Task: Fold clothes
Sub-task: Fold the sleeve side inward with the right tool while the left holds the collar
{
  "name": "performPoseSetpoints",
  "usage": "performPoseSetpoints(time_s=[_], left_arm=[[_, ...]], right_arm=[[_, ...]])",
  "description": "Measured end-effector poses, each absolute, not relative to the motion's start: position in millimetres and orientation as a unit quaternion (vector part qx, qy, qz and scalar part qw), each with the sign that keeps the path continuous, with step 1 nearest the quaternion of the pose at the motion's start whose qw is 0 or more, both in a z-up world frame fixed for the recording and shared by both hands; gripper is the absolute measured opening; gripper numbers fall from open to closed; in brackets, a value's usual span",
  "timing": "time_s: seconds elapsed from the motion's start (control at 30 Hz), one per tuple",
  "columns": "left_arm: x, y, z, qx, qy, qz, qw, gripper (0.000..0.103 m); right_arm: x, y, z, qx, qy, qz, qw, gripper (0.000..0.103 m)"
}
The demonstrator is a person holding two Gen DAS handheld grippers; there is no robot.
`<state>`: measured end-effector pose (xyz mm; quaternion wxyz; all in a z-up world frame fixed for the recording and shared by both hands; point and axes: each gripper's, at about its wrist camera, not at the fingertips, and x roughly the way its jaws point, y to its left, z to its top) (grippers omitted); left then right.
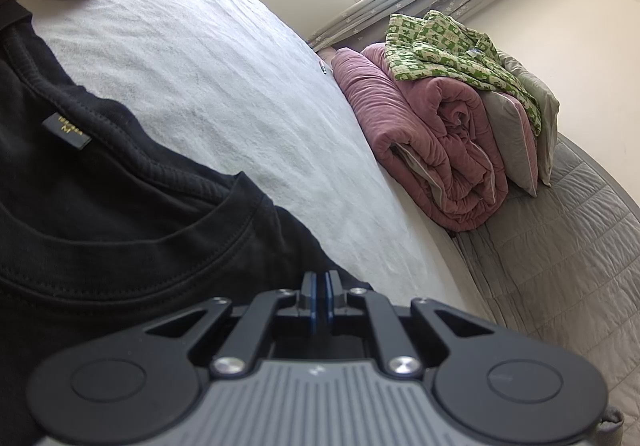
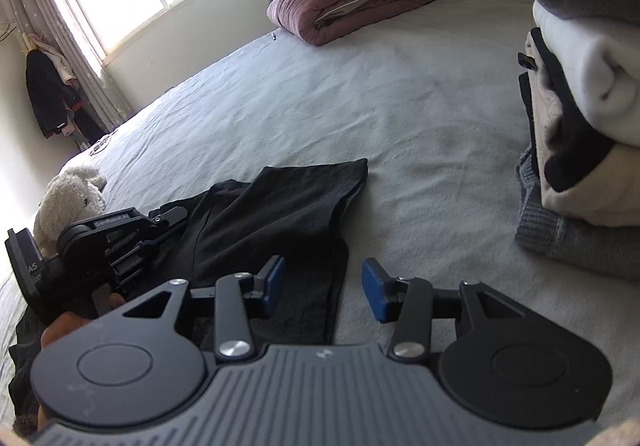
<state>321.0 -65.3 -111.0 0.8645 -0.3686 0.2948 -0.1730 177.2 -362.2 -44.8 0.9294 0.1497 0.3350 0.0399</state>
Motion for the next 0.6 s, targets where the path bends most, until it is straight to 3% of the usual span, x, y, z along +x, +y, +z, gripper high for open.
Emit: performPoseSetpoints(time_s=[0.1,0.27,0.6], left_arm=[[321,-65,-111,-0.368,0.295,-0.173,0.865,0.007],[321,-65,-111,-0.369,0.295,-0.173,0.864,0.007],[319,-66,-109,-0.363,0.292,-0.176,0.867,0.007]], right_arm=[[161,-355,-36,0.135,0.342,0.076,0.927,0.050],[144,-329,-35,-0.007,0.339,0.120,0.933,0.051],[147,-351,-60,0.109,0.303,0.125,0.939,0.051]])
